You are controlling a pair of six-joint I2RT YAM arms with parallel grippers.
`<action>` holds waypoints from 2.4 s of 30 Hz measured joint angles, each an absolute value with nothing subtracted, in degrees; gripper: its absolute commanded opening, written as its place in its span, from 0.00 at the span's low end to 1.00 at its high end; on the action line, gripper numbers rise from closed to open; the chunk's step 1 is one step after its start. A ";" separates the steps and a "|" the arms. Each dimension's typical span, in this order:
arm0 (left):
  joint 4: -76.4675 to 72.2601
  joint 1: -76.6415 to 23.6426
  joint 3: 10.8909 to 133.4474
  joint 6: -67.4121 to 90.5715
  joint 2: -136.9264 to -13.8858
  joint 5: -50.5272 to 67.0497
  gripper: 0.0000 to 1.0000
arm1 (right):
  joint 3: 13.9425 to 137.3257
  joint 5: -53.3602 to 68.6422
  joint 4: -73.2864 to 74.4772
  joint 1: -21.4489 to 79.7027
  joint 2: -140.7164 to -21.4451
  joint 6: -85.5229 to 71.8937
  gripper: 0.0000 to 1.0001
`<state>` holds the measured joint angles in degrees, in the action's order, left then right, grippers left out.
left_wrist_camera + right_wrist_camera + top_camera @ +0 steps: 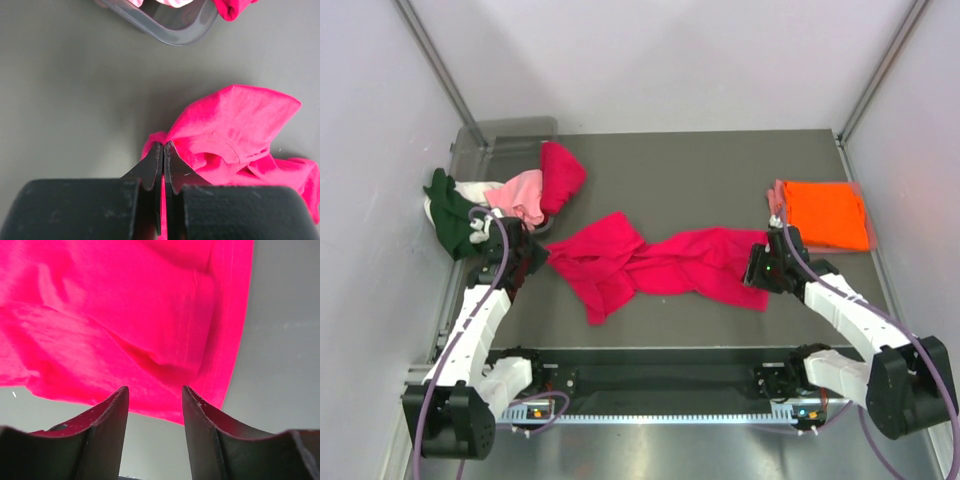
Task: Fold and stack the t-shirts
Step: Flatten the tshirt out
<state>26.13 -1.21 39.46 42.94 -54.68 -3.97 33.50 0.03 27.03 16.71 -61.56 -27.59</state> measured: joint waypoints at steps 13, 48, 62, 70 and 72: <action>26.11 -1.21 38.76 43.00 -52.90 -3.90 0.00 | 30.37 -1.87 23.64 16.86 -63.13 -32.77 0.41; 18.46 -1.17 35.18 41.60 -57.04 -1.28 0.82 | 65.76 5.19 20.80 5.37 -88.60 -27.53 1.00; 29.78 -2.02 34.33 42.54 -41.65 4.58 0.81 | 37.12 3.92 29.04 5.91 -54.83 -31.16 0.83; 31.46 -26.55 35.40 44.60 -48.84 0.95 0.75 | 35.55 4.03 30.63 10.90 -53.58 -31.66 0.80; 31.55 -33.06 36.01 46.00 -51.72 -1.72 0.66 | 35.27 3.27 30.94 12.23 -53.69 -32.03 0.80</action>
<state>31.55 -33.06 36.01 46.00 -51.72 -1.72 35.27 3.27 30.94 12.23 -53.69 -32.03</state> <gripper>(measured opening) 0.740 0.804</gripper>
